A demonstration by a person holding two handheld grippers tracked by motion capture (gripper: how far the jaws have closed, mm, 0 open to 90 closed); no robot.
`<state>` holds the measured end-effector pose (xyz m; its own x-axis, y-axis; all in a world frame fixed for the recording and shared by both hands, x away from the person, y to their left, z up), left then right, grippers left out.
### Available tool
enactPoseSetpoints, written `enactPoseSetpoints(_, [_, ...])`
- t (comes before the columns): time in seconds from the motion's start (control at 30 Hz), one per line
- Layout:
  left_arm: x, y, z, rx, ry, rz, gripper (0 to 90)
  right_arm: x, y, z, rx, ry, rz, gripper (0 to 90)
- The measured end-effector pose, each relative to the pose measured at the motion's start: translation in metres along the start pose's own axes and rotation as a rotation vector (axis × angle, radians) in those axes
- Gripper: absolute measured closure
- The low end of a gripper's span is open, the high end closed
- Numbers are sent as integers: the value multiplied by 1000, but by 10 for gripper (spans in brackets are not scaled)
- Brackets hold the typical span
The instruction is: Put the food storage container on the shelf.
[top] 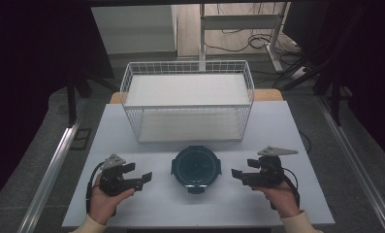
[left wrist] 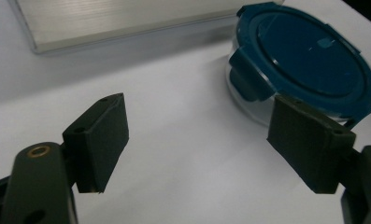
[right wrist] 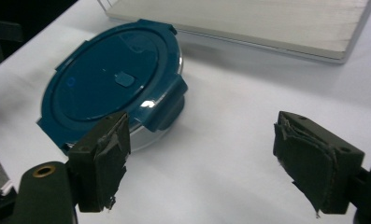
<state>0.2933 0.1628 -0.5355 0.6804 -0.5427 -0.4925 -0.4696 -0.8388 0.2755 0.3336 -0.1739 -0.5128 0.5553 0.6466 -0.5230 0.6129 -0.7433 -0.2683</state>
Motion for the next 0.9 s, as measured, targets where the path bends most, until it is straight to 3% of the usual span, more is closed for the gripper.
enactPoseSetpoints(0.23, [11,12,-14,-30,-18,36,177,6,-9,-7,33,1,-27,177])
enactPoseSetpoints(0.53, [32,22,-37,-109,-42,114,156,28,-25,-18,67,-26,-50,151])
enactPoseSetpoints(0.67, [41,24,-36,-147,-66,138,153,39,-28,-17,89,-44,-60,139])
enactPoseSetpoints(0.9, [52,32,-28,-158,-101,167,149,50,-31,-11,105,-58,-67,133])
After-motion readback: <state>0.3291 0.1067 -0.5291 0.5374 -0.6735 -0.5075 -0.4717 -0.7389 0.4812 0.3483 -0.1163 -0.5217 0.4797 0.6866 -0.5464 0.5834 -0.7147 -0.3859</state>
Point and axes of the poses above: each handheld gripper's, and its own axes: x roughly forward along the jaws, z roughly out of its underside, y roughly to its right, the point moved 9 cm from there along x, roughly forward along the jaws, and after that the axes turned 7 degrees about y, right-handed, at the moved point
